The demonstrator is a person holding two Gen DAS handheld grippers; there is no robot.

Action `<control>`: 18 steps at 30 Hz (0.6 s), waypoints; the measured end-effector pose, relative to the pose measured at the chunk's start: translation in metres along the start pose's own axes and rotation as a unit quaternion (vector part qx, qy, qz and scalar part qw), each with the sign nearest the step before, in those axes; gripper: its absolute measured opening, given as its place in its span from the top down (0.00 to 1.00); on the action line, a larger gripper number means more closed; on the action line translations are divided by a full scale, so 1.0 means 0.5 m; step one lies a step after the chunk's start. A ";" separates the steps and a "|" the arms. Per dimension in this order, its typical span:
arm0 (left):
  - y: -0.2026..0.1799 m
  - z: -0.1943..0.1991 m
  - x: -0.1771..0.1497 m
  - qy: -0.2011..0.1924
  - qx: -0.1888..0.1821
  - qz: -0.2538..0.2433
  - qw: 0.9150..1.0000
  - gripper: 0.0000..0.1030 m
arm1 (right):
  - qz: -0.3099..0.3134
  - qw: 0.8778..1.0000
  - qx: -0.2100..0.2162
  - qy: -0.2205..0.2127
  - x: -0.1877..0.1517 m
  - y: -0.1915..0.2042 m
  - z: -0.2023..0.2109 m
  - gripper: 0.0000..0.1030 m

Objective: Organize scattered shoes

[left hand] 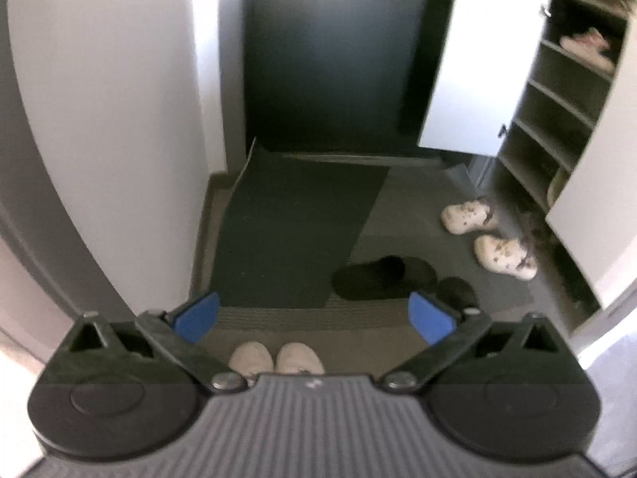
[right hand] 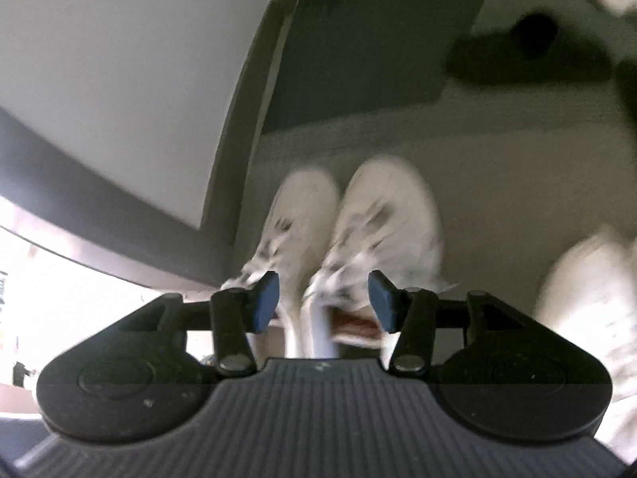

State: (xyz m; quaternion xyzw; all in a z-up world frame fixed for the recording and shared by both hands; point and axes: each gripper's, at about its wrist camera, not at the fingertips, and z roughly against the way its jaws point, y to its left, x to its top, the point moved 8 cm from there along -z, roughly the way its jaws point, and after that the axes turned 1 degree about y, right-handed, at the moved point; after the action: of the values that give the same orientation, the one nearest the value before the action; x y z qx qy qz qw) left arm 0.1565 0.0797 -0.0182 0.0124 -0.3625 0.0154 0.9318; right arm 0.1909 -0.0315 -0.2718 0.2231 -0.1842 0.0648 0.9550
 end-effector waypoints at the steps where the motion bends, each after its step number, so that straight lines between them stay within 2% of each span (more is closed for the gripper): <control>1: -0.002 0.003 -0.018 0.002 0.019 -0.014 1.000 0.00 | 0.021 1.000 -0.020 -0.006 0.031 -0.017 0.053 0.49; 2: -0.004 0.005 -0.040 0.013 0.031 -0.016 0.999 0.00 | 0.032 0.999 -0.032 -0.010 0.051 -0.027 0.084 0.49; 5: -0.027 0.006 -0.088 0.051 0.017 -0.007 0.999 0.00 | 0.044 0.995 -0.078 -0.050 0.124 -0.082 0.233 0.49; 11: -0.139 -0.029 -0.148 0.075 0.005 -0.044 0.996 0.00 | -0.015 0.978 -0.122 -0.166 0.235 -0.216 0.564 0.49; 13: -0.193 -0.058 -0.180 0.095 -0.008 -0.065 0.993 0.00 | -0.017 0.974 -0.121 -0.190 0.241 -0.235 0.644 0.48; 16: -0.271 -0.104 -0.222 0.133 -0.027 -0.101 0.986 0.00 | -0.002 0.970 -0.126 -0.209 0.217 -0.255 0.715 0.35; 17: -0.294 -0.116 -0.232 0.144 -0.034 -0.111 0.983 0.00 | 0.005 0.968 -0.129 -0.216 0.203 -0.262 0.739 0.27; 18: -0.308 -0.121 -0.236 0.150 -0.040 -0.116 0.981 0.00 | 0.009 0.968 -0.134 -0.210 0.182 -0.275 0.744 0.26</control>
State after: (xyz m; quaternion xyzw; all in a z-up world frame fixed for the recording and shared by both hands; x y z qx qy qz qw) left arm 0.1162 -0.0746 -0.1446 0.0144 -0.2149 -0.1058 0.9708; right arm 0.1833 -0.3178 0.0171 0.1004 -0.3899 0.0003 0.9154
